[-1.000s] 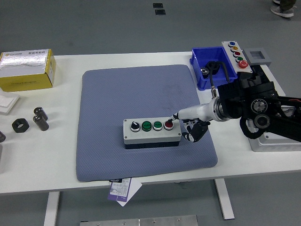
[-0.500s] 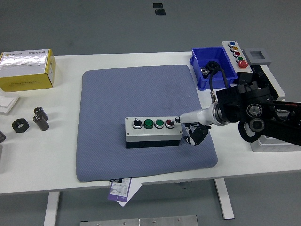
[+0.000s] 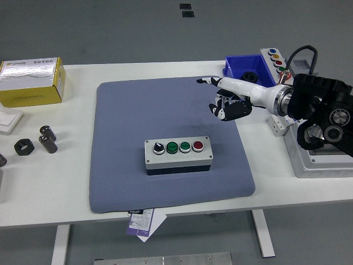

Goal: Pick up the button,place it on the desk,press the button,press the button

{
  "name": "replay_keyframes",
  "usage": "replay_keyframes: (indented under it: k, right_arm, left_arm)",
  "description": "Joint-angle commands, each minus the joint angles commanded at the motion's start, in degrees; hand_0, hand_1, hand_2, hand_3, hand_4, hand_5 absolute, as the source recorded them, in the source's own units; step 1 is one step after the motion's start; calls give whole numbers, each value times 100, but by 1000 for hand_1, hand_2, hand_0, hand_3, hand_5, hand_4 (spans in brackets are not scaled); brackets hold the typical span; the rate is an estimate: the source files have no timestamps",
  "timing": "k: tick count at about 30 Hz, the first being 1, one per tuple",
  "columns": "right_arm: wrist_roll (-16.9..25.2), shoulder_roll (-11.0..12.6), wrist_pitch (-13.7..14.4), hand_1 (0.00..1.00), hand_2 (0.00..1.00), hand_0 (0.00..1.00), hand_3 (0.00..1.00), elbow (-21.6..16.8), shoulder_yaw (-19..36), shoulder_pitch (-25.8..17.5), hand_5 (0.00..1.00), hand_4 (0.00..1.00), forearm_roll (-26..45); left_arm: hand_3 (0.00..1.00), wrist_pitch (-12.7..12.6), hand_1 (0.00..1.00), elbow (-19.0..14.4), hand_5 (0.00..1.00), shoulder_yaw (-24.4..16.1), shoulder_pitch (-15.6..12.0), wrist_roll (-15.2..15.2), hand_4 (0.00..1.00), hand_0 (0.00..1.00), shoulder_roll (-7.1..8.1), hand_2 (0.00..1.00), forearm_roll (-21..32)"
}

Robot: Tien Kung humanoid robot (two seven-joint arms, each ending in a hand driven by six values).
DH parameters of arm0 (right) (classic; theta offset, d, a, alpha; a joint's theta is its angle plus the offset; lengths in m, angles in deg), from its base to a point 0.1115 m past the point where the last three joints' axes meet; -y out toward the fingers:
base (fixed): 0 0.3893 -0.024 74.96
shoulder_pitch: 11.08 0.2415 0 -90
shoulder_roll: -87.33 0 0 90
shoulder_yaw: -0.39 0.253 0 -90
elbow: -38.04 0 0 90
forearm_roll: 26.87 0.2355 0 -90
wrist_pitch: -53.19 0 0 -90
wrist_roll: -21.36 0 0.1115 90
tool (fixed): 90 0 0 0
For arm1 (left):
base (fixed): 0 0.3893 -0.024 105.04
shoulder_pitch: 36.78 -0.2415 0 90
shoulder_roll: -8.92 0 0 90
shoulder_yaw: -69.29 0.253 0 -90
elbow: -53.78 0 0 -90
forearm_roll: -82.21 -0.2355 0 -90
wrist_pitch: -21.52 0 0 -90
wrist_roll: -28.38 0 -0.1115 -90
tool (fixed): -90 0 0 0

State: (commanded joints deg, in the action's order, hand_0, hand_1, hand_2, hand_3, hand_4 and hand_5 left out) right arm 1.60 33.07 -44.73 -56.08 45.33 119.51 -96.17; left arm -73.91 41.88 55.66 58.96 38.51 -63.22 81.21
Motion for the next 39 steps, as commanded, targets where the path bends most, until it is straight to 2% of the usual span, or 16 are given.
replay_keyframes:
  k: [5, 6, 8, 11, 12, 17, 18, 24, 29, 39]
  right_arm:
    - [1114, -574, 1119, 342, 467, 153, 962, 593, 925, -1118, 203, 578, 778]
    - [1320, -642, 1325, 484, 591, 353, 752, 689, 1054, -1324, 283, 642, 945]
    - [1767, -760, 1772, 484, 591, 353, 752, 897, 1298, -1769, 283, 642, 1321]
    - [2419, -884, 2369, 484, 591, 353, 752, 1061, 1368, -2295, 283, 642, 1796]
    - [2646, -931, 2562, 664, 695, 606, 725, 1099, 1347, -2458, 377, 693, 1962]
    - [3488, -1041, 3222, 664, 695, 606, 725, 1168, 1212, -2805, 377, 693, 2585]
    - [3574, -1041, 3256, 688, 699, 691, 721, 1175, 1198, -2823, 415, 725, 2651]
    - [4165, -1020, 3311, 692, 702, 702, 712, 1249, 1172, -3002, 424, 741, 3095]
    - [4263, -1036, 3306, 692, 702, 702, 712, 1251, 1175, -3003, 424, 741, 3141]
    - [4260, -1077, 3360, 693, 702, 703, 708, 1297, 1262, -3046, 456, 765, 3132]
  left_arm:
    - [589, 58, 632, -8, 201, 632, -103, -303, 659, 691, -37, 552, 640]
    - [589, 62, 631, -7, 201, 710, -111, -316, 660, 691, -42, 552, 725]
    - [589, 58, 631, 3, 201, 704, -123, -285, 660, 691, -47, 552, 756]
    - [589, 54, 631, 12, 201, 701, -134, -270, 660, 691, -24, 552, 801]
    - [590, 51, 631, 15, 202, 685, -130, -262, 661, 690, -10, 552, 796]
    - [590, 47, 631, 22, 202, 720, -57, -288, 661, 690, 58, 552, 831]
    - [594, 48, 631, 21, 201, 737, -47, -297, 661, 691, 63, 553, 843]
    - [594, 50, 631, 14, 202, 680, -37, -271, 662, 690, 60, 553, 750]
    - [594, 28, 631, 15, 202, 411, -75, -152, 662, 690, 71, 553, 475]
    - [595, 19, 633, 18, 204, 348, -96, -138, 667, 691, 61, 553, 443]
